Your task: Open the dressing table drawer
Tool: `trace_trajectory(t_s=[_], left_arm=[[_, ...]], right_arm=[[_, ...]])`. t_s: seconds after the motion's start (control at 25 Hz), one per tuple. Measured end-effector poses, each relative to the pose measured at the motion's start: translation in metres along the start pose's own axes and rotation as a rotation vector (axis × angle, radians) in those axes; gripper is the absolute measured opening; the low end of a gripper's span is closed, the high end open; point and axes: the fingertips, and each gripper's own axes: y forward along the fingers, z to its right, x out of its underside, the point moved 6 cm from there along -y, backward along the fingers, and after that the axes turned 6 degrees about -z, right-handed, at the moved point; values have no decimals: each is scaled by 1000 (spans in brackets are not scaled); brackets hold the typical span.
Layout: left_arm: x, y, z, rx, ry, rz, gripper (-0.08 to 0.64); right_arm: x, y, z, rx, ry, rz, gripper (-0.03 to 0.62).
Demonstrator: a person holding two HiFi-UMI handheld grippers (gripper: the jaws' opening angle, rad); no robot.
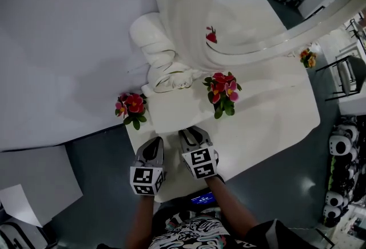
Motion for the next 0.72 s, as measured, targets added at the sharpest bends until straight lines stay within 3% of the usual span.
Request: trace_trajectory(t_s=[0.72], left_arm=[[7,-27,-3,-16,-65,45,2]], right_arm=[[36,-32,-15,24,13,-35,97]])
